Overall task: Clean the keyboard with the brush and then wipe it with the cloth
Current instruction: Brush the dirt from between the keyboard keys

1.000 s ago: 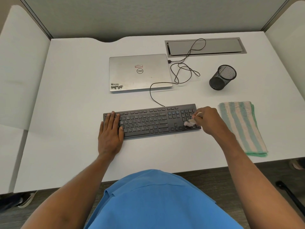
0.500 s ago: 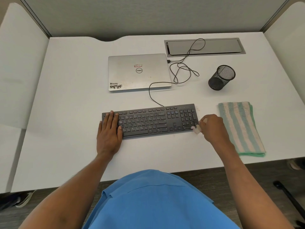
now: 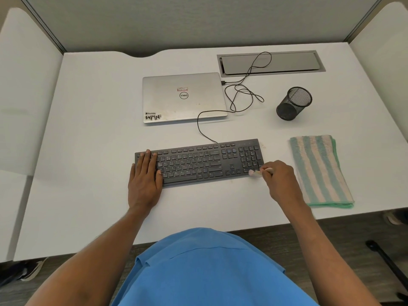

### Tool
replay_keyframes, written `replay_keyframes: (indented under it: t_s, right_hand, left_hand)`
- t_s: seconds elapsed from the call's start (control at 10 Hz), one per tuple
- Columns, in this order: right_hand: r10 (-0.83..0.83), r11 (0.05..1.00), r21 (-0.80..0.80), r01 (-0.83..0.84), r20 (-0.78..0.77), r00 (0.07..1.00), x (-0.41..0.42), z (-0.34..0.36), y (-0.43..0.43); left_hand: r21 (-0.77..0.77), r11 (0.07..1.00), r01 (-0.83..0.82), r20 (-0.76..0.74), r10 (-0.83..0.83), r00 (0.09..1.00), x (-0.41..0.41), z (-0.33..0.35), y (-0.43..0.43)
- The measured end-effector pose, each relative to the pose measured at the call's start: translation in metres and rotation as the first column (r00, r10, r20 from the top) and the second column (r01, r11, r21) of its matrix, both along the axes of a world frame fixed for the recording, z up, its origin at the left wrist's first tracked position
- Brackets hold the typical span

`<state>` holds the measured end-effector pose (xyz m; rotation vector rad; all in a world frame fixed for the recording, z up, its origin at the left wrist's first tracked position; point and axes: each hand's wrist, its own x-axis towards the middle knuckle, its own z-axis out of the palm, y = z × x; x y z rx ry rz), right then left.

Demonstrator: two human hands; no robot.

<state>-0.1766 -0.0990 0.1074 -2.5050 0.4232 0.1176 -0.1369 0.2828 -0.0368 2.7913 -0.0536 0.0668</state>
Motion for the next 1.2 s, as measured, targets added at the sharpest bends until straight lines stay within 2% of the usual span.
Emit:
replay_keyframes:
  t_s: [0.1,0.3,0.5,0.6,0.7,0.9,1.1,1.2]
  right_hand:
    - [-0.001,1.0,-0.031,0.001,-0.004,1.0,-0.001,0.003,-0.001]
    - [0.083,0.996,0.041,-0.085,0.032,0.996,0.005,0.006,0.012]
    - [0.071,0.994,-0.078,-0.082,-0.136,0.988,0.012,0.004,0.002]
    - [0.063,0.998,-0.007,-0.063,0.004,0.998,0.012,0.008,0.002]
    - [0.064,0.998,0.001,-0.064,0.051,0.997,0.013,0.006,0.005]
    - [0.094,0.993,-0.048,-0.105,-0.196,0.976,0.013,0.0,0.009]
    - [0.071,0.997,0.009,-0.072,0.089,0.993,0.015,0.007,0.006]
    - [0.087,0.995,0.037,-0.088,0.039,0.995,0.016,0.004,0.005]
  left_hand:
    - [0.0,1.0,0.002,-0.001,-0.002,1.0,0.0,0.0,-0.001]
    - [-0.006,1.0,0.001,0.003,-0.001,1.0,-0.001,0.0,-0.001]
    - [-0.005,1.0,0.003,-0.004,-0.003,1.0,0.0,0.0,0.0]
    - [-0.012,1.0,0.003,-0.008,-0.004,1.0,0.0,0.0,0.0]
    - [-0.015,1.0,0.003,-0.006,-0.003,1.0,0.0,0.001,-0.001]
    - [-0.014,1.0,0.009,-0.001,-0.009,1.0,-0.001,0.0,0.0]
    - [-0.022,1.0,0.008,0.001,-0.008,1.0,-0.001,0.0,0.0]
    - [-0.02,1.0,0.008,0.001,-0.008,1.0,-0.001,-0.001,0.001]
